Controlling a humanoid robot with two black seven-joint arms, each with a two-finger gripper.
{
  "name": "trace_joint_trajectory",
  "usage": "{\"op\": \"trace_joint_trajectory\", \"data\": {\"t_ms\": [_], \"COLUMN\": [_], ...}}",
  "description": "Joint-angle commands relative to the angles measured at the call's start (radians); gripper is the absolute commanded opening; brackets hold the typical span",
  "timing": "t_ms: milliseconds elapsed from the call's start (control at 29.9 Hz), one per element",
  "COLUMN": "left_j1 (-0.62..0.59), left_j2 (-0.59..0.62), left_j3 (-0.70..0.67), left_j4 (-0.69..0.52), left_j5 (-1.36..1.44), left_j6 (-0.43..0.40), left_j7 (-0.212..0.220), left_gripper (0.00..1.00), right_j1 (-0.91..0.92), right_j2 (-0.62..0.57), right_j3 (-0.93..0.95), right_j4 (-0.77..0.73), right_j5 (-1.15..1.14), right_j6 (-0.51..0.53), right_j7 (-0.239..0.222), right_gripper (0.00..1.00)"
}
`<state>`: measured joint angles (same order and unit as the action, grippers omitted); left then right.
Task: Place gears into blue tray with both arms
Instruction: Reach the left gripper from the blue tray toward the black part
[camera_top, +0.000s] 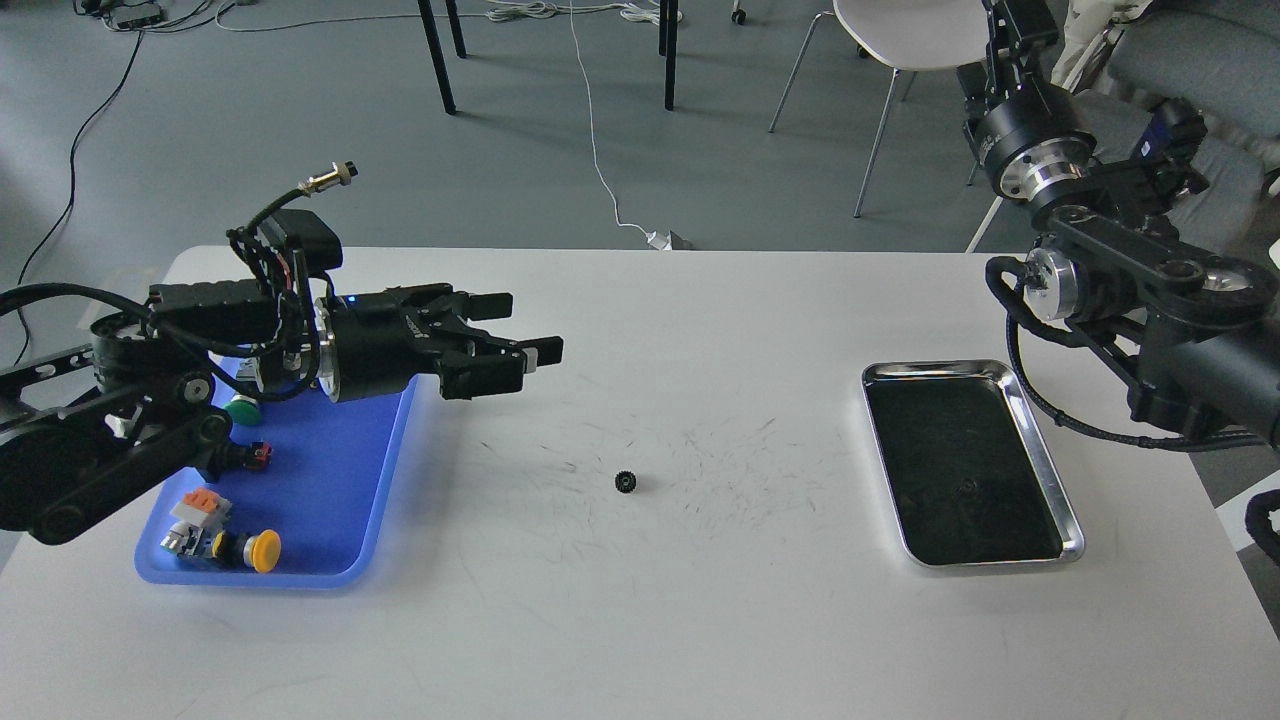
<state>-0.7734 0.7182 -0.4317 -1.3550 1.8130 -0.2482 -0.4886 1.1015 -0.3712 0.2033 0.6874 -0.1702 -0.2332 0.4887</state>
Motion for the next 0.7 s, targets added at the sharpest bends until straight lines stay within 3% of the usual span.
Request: {"op": "trace_joint_trajectory", "data": {"t_ms": [0,468,669], "left_j1": [0.000,-0.038,-0.037], "left_j2": [-0.016,-0.158,-0.261], "left_j3": [0.019,0.082,0.139], "left_j4": [0.003,0.023,0.112], "left_j5": [0.106,0.321,0.324], "left_j6": [0.001,0.001,0.027], "left_j7": [0.000,0.000,0.000], "left_gripper": [0.99,0.98,0.97], "right_j1": [0.000,0.003,0.003], "right_j2": [0.000,-0.020,-0.032], "right_j3": [-0.001,-0.004,0.002], "right_j4": [0.000,0.001,-0.012], "right_j5": [0.000,0.000,0.001], "right_j6": [-0.001,-0.023,-0.023], "right_j7": [0.000,0.000,0.000], "right_gripper": [0.95,0.95,0.95]}}
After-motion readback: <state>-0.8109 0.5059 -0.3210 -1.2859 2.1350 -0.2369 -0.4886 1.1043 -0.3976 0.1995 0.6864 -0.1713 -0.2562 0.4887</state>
